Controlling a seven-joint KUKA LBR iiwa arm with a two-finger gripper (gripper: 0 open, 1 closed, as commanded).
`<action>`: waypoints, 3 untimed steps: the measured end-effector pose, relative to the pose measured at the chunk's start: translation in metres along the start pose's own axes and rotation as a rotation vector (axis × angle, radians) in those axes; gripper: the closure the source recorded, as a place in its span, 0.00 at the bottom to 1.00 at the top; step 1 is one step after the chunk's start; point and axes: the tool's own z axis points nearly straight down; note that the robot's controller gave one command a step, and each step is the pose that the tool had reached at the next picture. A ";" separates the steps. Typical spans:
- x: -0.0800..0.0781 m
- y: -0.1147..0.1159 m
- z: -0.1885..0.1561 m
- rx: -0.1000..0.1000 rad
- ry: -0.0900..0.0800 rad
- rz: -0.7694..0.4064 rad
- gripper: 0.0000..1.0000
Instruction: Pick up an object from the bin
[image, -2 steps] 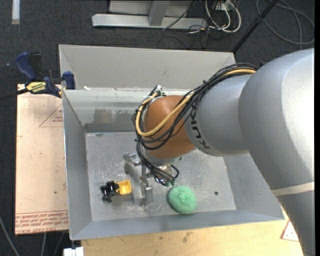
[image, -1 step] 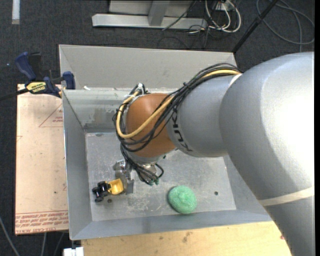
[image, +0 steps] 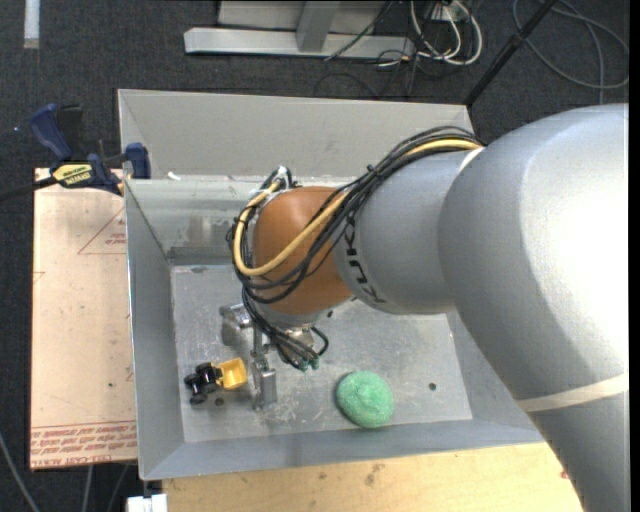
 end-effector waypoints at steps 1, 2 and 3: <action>0.000 0.000 0.000 0.000 0.000 0.000 0.00; -0.005 0.011 0.000 0.003 0.001 -0.056 0.00; -0.023 0.051 -0.003 -0.001 -0.002 -0.281 1.00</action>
Offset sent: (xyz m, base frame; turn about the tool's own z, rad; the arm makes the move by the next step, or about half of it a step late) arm 0.0072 0.0614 0.0000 -0.2456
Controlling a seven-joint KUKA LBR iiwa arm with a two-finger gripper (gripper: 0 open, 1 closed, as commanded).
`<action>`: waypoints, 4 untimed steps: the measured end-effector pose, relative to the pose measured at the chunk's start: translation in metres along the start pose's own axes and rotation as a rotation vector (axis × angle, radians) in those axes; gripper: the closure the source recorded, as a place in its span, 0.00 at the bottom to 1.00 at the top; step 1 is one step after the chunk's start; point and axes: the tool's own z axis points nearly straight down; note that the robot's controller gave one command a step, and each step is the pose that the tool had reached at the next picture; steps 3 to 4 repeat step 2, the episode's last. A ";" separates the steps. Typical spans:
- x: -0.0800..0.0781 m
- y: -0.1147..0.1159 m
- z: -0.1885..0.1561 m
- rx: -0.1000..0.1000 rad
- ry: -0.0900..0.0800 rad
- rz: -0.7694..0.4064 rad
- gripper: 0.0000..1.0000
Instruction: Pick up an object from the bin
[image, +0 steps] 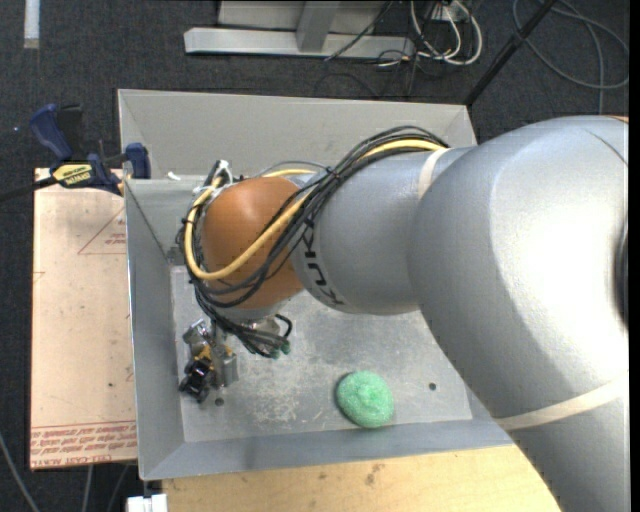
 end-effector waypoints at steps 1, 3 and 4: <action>0.000 0.000 0.000 0.000 0.000 0.000 1.00; -0.014 -0.003 -0.160 0.002 -0.004 -0.001 1.00; -0.014 -0.003 -0.160 0.002 -0.004 -0.001 1.00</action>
Offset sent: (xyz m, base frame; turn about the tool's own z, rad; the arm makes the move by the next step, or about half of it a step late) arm 0.0109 0.0028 0.1578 -0.0026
